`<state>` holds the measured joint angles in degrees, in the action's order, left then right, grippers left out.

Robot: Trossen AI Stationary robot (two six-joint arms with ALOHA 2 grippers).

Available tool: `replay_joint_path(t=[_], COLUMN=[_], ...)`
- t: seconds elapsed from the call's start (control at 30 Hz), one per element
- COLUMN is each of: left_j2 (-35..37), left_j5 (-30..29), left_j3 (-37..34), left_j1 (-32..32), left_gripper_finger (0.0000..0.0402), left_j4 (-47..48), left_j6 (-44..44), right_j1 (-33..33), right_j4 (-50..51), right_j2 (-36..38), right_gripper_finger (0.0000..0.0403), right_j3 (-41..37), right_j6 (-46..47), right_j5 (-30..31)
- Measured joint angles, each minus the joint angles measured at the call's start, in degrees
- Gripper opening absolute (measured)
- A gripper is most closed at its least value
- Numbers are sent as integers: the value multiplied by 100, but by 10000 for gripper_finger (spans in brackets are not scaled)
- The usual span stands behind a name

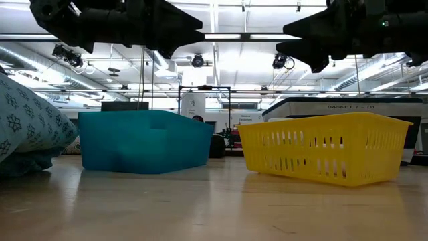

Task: Pick & place medical supplies in basket/bin
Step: Put the gray patient gown into the blue laundry bin

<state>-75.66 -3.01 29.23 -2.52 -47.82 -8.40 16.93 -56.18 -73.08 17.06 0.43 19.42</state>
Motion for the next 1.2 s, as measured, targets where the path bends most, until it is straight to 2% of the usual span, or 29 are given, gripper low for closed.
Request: replay_joint_path(t=[0.37, 0.53, 0.6, 0.77, 0.87, 0.97, 1.2], left_j2=[0, 160, 312, 679, 791, 796, 793], left_j5=[3, -53, -496, -2391, -3174, -3535, -3600], left_j3=[0, 0, -4, -4, -4, -2, -2], left_j1=[-9, -129, -238, -330, -189, 92, 914], left_gripper_finger=[243, 243, 243, 243, 243, 248, 285], left_j4=[70, 628, 962, 1464, 1759, 2182, 3215], left_j6=[136, 582, 571, 195, 130, 212, 833], right_j1=[0, 0, 0, -17, -17, -17, -19], right_j4=[90, 326, 394, 452, 450, 449, 421], right_j2=[-2, -2, -2, -4, -4, -4, -4], right_gripper_finger=[258, 258, 258, 258, 258, 258, 258], right_j3=[0, 1, 2, 2, 2, 2, 2], right_j6=[46, 44, 44, 20, -2, -10, -130], right_j5=[-11, -11, -11, -11, -9, -10, -8])
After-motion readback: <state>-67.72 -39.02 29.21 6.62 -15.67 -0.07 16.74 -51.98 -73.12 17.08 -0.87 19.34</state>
